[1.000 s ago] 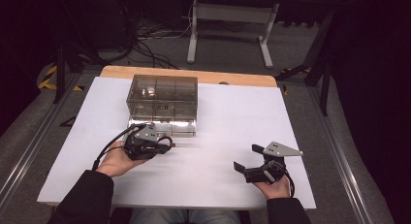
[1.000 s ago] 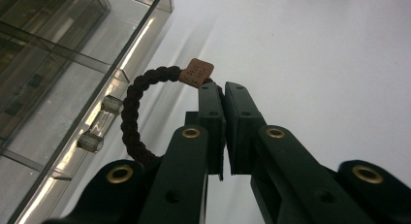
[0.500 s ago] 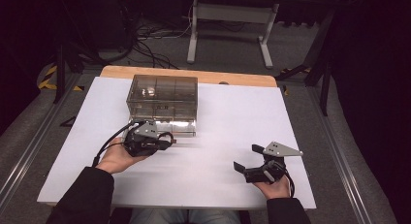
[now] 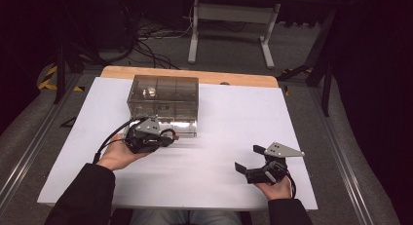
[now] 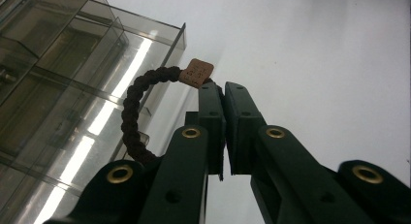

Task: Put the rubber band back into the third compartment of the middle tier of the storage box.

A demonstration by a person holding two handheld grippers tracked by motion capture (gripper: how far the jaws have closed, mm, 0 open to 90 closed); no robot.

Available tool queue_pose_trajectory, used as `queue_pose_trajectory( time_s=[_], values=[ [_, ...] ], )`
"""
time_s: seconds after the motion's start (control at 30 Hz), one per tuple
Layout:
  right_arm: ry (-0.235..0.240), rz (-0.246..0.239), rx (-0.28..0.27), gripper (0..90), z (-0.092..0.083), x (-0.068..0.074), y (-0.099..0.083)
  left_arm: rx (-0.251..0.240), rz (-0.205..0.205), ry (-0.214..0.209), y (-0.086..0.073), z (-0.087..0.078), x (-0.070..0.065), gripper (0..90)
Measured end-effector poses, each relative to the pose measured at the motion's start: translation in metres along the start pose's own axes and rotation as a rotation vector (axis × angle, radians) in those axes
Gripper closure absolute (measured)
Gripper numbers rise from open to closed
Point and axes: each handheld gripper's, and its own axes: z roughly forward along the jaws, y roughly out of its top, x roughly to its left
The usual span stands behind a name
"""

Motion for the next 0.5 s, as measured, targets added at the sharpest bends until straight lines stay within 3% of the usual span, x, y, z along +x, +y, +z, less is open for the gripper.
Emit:
queue_pose_trajectory(
  time_s=[0.5],
  values=[
    [-0.001, 0.01, -0.001, 0.2, -0.001, 0.0, 0.0, -0.01, 0.012, 0.0, 0.013, 0.002, 0.003, 86.3]
  ],
)
